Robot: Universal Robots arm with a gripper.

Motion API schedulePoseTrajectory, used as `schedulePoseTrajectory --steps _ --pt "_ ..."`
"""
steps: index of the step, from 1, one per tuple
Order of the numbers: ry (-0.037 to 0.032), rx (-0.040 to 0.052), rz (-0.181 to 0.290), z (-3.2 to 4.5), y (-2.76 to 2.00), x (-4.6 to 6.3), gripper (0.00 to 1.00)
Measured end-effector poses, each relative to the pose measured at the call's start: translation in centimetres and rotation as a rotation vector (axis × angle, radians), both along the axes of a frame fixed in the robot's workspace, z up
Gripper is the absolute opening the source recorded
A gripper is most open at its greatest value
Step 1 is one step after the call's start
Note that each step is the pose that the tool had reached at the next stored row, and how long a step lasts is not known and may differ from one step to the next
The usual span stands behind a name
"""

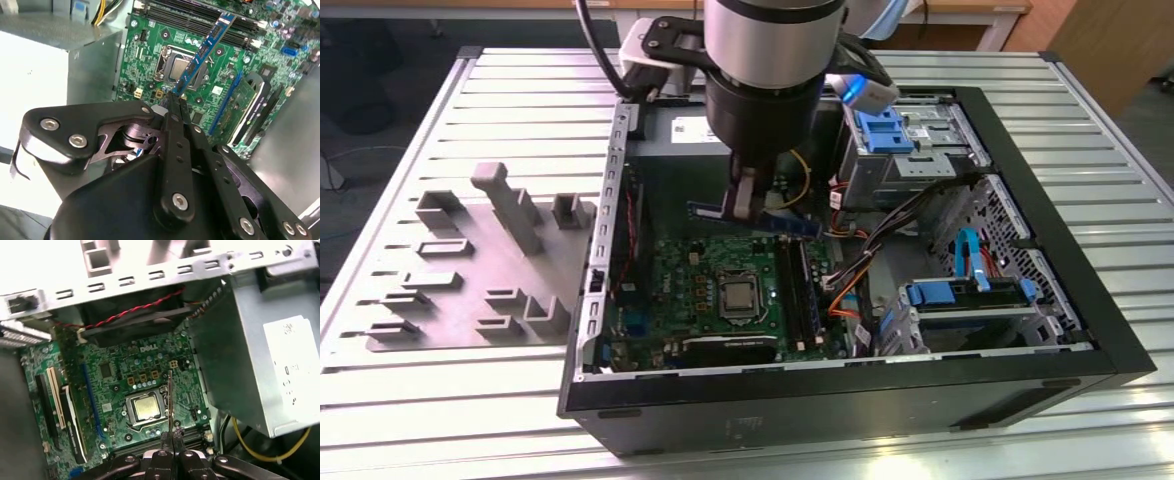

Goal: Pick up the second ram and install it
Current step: 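Insert the second ram into the second slot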

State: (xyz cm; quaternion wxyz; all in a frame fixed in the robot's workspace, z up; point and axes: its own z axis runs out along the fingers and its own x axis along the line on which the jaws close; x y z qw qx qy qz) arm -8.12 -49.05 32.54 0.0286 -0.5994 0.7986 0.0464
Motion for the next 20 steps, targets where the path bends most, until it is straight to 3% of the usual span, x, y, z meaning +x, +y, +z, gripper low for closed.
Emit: schedulePoseTrajectory --steps 20 --pt "0.0000 0.0000 -0.366 -0.06 0.00 0.00 0.12"
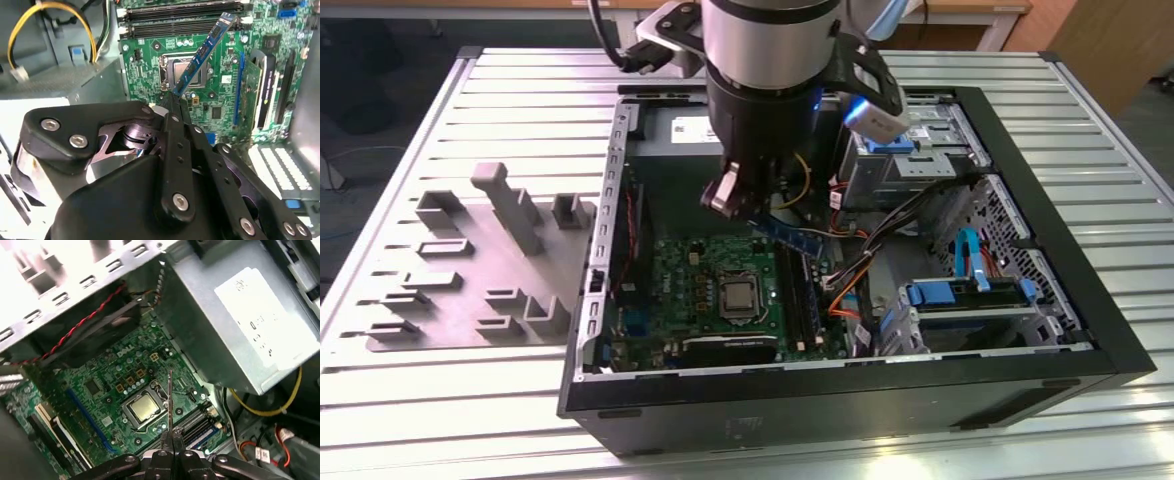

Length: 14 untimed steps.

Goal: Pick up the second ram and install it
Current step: 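Insert the second ram into the second slot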

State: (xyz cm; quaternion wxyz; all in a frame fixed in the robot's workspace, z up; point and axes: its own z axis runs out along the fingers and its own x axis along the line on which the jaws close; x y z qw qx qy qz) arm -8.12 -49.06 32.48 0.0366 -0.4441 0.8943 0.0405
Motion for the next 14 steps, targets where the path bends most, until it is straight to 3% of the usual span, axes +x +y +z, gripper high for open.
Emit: schedulePoseTrajectory --steps 14 --pt "0.0000 0.0000 -0.255 -0.04 0.00 0.00 0.12"
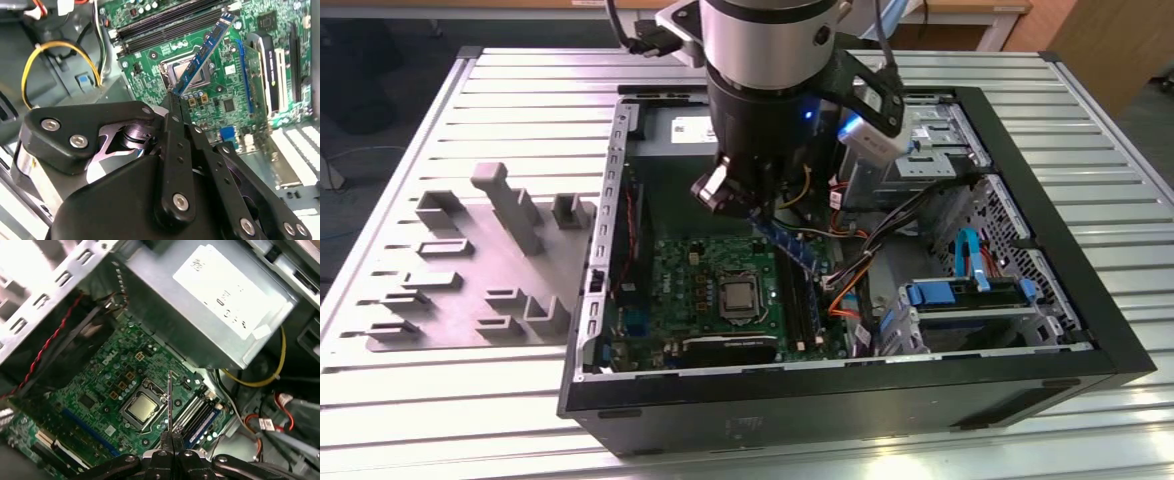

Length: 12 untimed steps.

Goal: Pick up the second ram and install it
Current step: 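Insert the second ram into the second slot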

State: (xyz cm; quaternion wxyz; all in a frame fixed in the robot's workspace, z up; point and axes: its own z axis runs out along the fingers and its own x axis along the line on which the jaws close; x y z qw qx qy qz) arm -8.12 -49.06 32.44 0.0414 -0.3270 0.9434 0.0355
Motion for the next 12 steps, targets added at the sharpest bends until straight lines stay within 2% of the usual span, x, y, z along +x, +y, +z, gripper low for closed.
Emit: schedulePoseTrajectory --steps 12 --pt "0.0000 0.0000 -0.219 -0.04 0.00 0.00 0.12"
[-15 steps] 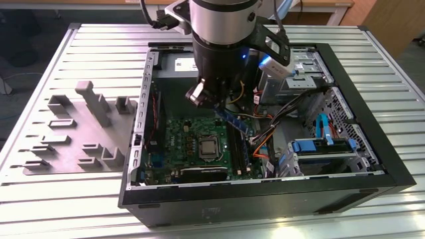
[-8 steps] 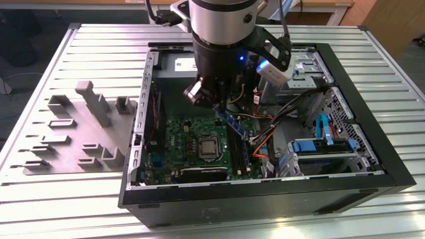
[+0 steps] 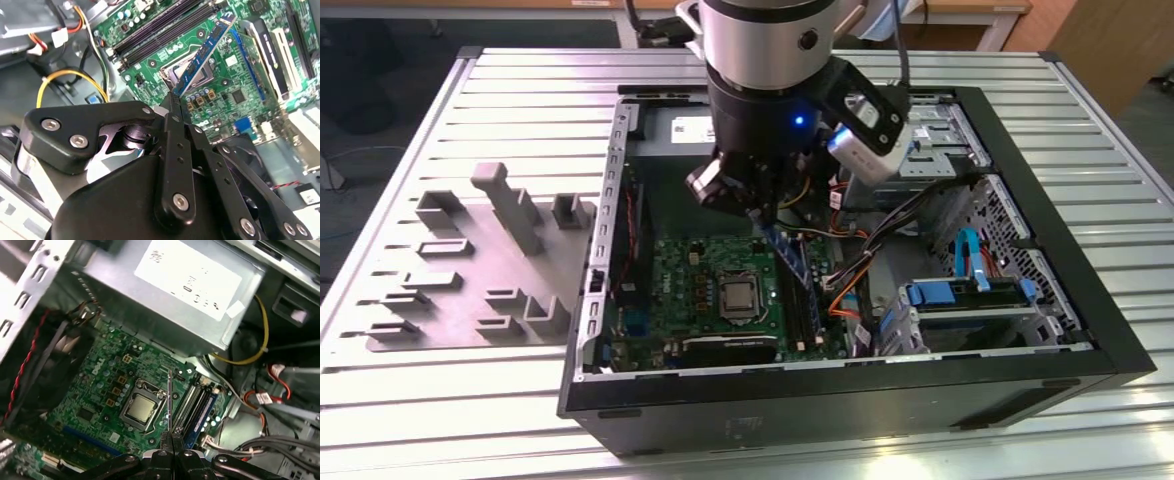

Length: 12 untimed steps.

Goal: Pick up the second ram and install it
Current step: 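Insert the second ram into the second slot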

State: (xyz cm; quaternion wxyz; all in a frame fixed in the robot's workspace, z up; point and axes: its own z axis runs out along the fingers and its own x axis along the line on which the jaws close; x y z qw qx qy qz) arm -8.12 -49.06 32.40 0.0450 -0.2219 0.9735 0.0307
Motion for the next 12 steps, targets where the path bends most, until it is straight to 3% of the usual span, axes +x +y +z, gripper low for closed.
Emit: schedulePoseTrajectory --steps 12 --pt "0.0000 0.0001 -0.218 -0.05 0.00 0.00 0.12"
